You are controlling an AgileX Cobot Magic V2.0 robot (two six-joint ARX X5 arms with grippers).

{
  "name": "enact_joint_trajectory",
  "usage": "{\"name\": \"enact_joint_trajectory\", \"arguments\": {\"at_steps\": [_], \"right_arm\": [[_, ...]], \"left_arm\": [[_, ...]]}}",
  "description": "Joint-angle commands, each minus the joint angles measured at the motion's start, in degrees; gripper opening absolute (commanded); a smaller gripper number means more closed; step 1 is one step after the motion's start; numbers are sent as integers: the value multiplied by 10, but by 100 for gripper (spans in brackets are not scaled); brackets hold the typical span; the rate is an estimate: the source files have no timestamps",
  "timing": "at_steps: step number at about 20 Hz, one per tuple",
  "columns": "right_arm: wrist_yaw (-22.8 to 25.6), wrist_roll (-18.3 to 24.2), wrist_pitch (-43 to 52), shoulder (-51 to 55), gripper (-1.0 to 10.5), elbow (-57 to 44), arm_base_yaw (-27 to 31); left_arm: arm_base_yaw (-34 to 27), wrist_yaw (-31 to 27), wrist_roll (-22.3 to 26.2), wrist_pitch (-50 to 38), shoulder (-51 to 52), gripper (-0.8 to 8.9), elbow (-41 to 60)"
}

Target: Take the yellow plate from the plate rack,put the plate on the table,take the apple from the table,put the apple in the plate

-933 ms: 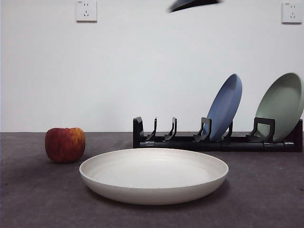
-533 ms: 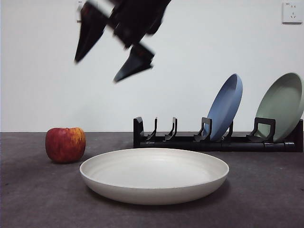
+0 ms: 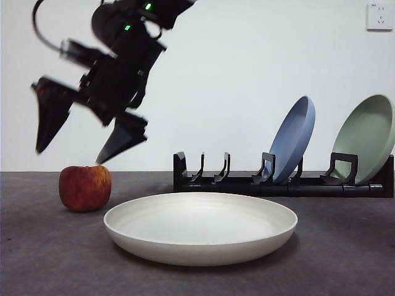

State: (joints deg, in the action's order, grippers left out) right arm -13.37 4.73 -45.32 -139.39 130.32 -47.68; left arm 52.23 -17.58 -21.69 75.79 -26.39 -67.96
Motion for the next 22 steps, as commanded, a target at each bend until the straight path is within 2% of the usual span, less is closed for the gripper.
{"name": "enact_joint_trajectory", "arguments": {"at_steps": [1, 6, 22], "right_arm": [[3, -17, -5, -25, 702, 0, 0], [43, -17, 4, -30, 702, 0, 1], [29, -22, -14, -33, 688, -1, -3]], "left_arm": [[-1, 3, -3, -3, 2, -7, 3], [-1, 30, 8, -3, 2, -7, 3], [-1, 30, 14, -3, 2, -7, 3]]}}
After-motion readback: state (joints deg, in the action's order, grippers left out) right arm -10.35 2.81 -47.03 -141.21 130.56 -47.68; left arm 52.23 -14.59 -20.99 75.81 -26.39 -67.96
